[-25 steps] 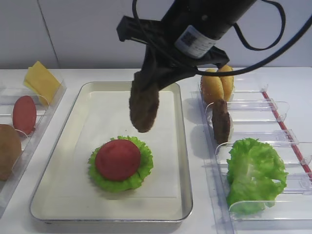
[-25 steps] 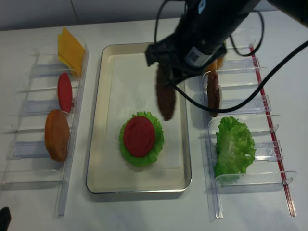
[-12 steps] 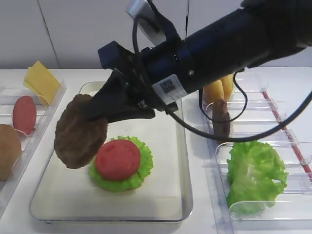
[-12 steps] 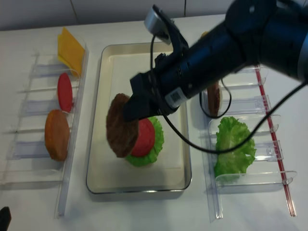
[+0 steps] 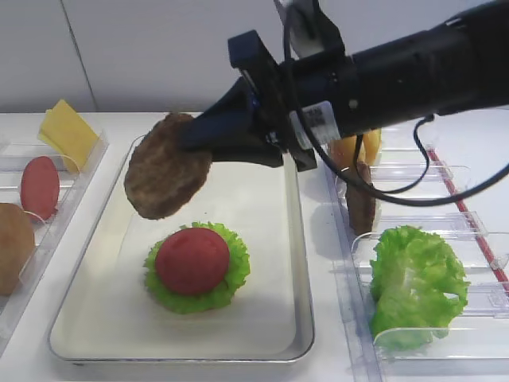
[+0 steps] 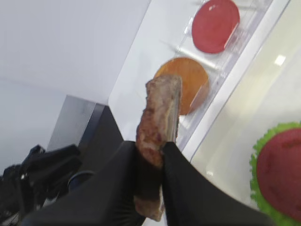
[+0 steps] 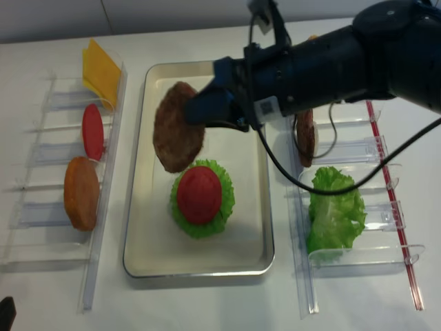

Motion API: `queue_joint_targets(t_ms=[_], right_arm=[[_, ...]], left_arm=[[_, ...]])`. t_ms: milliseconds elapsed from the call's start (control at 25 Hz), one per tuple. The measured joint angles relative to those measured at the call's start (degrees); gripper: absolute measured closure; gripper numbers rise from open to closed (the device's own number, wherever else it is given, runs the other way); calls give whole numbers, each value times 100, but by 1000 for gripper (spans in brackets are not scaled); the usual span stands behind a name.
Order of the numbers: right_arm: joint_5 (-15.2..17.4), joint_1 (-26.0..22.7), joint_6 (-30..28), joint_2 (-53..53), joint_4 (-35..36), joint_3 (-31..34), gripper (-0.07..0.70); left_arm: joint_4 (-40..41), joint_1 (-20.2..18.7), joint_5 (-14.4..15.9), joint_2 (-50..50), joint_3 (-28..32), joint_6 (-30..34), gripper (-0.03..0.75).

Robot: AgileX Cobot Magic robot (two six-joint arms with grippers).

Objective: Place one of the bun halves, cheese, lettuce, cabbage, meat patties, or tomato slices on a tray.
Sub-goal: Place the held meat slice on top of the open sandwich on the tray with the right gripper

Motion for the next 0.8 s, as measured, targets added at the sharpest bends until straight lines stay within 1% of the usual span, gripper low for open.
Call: queue_joint_targets(t_ms=[80,160,240,360,520,800], right_arm=[[269,-132,-289,0,206,263,467],[411,-223,-609,0,564,574,467],[424,-274,-788,11,793,758,467],[444,-274,-871,146,900,834,467],[310,-274,-888,332,950,834,468],[263,-274,-867,819,971,834,467]], left_arm=[[0,0,0,0,0,0,518],[0,0,0,0,0,0,518],[0,0,0,0,0,0,518],[0,0,0,0,0,0,518],[0,0,0,0,0,0,518],[0,0,0,0,0,0,518]])
